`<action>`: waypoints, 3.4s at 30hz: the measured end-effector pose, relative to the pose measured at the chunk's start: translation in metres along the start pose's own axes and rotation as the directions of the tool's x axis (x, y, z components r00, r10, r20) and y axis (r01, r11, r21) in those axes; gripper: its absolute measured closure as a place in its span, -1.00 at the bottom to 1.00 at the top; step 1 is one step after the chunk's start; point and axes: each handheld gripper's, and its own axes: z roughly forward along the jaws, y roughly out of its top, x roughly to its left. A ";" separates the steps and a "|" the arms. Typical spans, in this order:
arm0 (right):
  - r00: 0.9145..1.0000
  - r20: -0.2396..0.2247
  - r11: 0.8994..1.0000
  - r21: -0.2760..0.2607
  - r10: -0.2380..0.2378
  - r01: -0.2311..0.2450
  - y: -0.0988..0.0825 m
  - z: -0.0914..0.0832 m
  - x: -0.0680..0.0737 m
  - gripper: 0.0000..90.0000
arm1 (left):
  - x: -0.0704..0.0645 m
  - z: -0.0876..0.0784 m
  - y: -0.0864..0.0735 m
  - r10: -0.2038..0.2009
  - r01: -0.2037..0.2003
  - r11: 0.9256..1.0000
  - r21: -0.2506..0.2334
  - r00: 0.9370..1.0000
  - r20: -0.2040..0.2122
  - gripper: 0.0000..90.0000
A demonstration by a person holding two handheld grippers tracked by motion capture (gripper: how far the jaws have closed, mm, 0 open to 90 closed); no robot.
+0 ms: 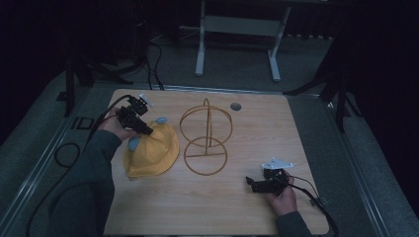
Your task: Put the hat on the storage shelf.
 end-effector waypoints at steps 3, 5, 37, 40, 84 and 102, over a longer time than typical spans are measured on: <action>1.000 0.000 1.000 0.000 0.000 0.000 0.000 0.000 0.000 -0.74 | 0.000 0.006 0.002 0.002 -0.001 1.000 0.027 1.000 -0.009 0.37; 1.000 0.000 1.000 0.000 0.000 0.000 0.000 0.000 0.000 -0.74 | 0.000 0.010 0.003 0.003 -0.003 0.999 0.048 1.000 -0.011 0.43; 1.000 0.000 1.000 0.000 -0.001 0.001 0.000 0.000 0.000 -0.74 | 0.009 -0.014 -0.005 -0.027 0.027 1.000 0.002 1.000 -0.008 0.85; 1.000 0.000 1.000 0.000 0.000 0.000 0.000 0.000 0.000 -0.74 | 0.010 -0.019 -0.007 -0.027 0.027 1.000 -0.007 1.000 -0.008 0.85; 1.000 0.000 1.000 0.000 0.003 -0.003 0.000 0.000 0.000 -0.74 | 0.019 -0.089 -0.009 -0.020 0.014 0.988 -0.154 0.999 -0.038 0.86; 1.000 0.000 1.000 0.000 0.003 -0.003 0.000 0.000 0.000 -0.74 | 0.021 -0.110 -0.013 -0.011 0.006 0.974 -0.228 1.000 -0.020 0.86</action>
